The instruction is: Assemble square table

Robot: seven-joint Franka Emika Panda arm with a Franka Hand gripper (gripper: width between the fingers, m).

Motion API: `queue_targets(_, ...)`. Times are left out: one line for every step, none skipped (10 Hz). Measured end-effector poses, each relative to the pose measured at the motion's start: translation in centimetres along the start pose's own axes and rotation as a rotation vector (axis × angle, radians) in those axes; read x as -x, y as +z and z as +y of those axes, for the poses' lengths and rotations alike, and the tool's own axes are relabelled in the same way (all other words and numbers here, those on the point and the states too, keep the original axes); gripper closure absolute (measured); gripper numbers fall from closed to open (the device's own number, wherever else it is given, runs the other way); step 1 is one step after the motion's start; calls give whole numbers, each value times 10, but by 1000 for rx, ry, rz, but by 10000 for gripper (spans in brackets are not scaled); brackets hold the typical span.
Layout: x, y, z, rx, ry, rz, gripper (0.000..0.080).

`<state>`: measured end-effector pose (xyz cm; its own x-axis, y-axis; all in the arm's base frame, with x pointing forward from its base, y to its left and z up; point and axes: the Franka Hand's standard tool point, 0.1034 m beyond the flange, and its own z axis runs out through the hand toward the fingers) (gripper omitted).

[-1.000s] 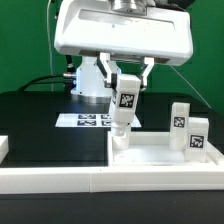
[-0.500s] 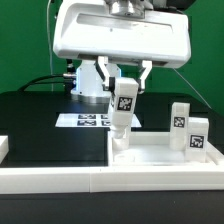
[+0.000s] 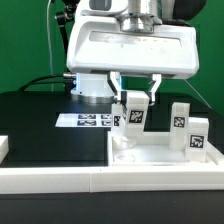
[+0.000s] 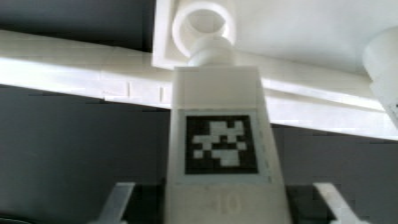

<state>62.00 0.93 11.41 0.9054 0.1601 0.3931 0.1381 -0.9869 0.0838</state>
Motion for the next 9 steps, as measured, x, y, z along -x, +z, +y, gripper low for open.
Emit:
queue_targets(2, 2, 2, 2, 3, -5, 509)
queue_targets(2, 2, 2, 1, 4, -5, 509)
queue_targets(3, 4, 1, 1, 3, -7, 509)
queue_targets(4, 5, 1, 1, 2, -9, 509)
queue_targets(4, 5, 1, 1, 3, -9, 509)
queue_targets(4, 5, 1, 1, 3, -10, 509)
queue_targets(4, 5, 1, 1, 3, -10, 509)
queue_targets(4, 5, 1, 1, 3, -10, 509)
queue_targets(6, 7, 4, 3, 2, -13, 509)
